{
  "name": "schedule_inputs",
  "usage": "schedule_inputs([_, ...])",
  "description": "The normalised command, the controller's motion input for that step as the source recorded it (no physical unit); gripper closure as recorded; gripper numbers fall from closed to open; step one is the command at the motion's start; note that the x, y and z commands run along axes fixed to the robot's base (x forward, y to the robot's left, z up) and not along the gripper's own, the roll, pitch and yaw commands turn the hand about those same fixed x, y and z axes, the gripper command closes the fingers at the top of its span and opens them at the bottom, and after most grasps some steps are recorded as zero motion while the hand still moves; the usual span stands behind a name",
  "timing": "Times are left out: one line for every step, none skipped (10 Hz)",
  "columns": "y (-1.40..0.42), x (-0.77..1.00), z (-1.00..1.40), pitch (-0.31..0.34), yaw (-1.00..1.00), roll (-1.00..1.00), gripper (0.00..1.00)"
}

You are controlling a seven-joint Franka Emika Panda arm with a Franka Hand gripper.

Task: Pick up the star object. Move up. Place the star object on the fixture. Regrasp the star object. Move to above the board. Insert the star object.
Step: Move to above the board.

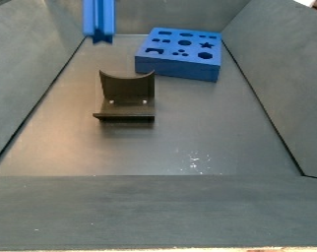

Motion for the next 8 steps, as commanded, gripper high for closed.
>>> schedule_inputs([0.04,-0.01,0.95,0.106,0.03,-0.06,1.00])
schedule_inputs([0.03,0.00,0.78,0.116,0.04,-0.06,1.00])
schedule_inputs([0.01,0.01,0.56,0.120,0.05,-0.05,1.00])
schedule_inputs([0.00,0.02,0.46,0.126,0.06,-0.05,1.00])
schedule_inputs([-0.01,0.03,0.24,0.135,0.07,-0.05,1.00])
schedule_inputs([-1.00,-0.52,0.09,0.008,-0.18,-1.00,1.00])
schedule_inputs([-1.00,-0.52,0.09,-0.002,-0.18,-1.00,1.00])
schedule_inputs([-1.00,-0.55,0.09,-0.010,-0.18,-1.00,1.00])
